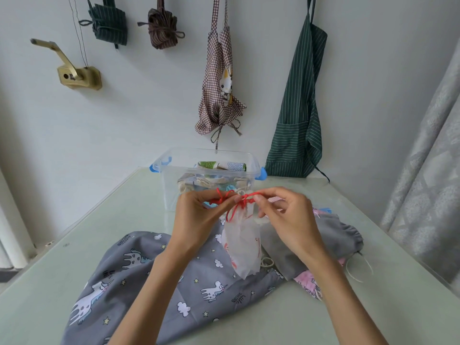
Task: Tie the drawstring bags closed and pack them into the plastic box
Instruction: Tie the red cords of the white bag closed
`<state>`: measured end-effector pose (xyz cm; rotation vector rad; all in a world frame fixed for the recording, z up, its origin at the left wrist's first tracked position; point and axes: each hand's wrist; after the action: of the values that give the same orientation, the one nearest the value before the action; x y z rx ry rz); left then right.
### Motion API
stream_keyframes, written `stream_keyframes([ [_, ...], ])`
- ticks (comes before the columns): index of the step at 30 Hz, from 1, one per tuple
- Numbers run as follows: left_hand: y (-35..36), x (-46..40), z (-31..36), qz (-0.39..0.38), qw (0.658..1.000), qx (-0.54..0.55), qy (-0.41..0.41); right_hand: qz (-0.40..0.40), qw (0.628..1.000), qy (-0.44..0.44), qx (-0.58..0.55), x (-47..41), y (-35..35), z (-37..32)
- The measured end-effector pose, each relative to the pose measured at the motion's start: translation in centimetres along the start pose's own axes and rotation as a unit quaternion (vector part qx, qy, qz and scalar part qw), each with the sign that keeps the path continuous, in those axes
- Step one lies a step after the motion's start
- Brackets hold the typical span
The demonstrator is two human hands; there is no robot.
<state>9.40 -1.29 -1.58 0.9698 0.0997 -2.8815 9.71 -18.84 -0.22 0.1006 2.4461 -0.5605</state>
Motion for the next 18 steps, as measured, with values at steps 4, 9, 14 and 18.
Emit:
stream_keyframes([
  [4,-0.9,-0.3,0.0,0.028,0.999,-0.046,-0.004,0.041,0.986,-0.043,0.157,-0.1,-1.0,0.3],
  [9,-1.0,-0.5,-0.2,0.003,0.996,-0.092,-0.01,0.031,0.971,-0.054,0.232,0.0,-1.9,0.9],
  [14,-1.5,-0.3,-1.4,-0.02,0.988,-0.145,-0.044,-0.048,0.952,-0.014,0.301,0.2,-1.8,1.5],
  [18,-1.5,-0.3,-1.7,-0.057,0.981,-0.142,-0.121,-0.101,0.96,0.042,0.257,0.1,-2.3,1.5],
])
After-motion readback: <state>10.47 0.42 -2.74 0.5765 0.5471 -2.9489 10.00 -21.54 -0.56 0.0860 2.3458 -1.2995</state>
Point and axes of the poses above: each hand's wrist, its own x-axis away from the middle knuckle, its own y-axis out of the palm, z = x × y, and after that the axes turned 6 degrees about x, right-handed
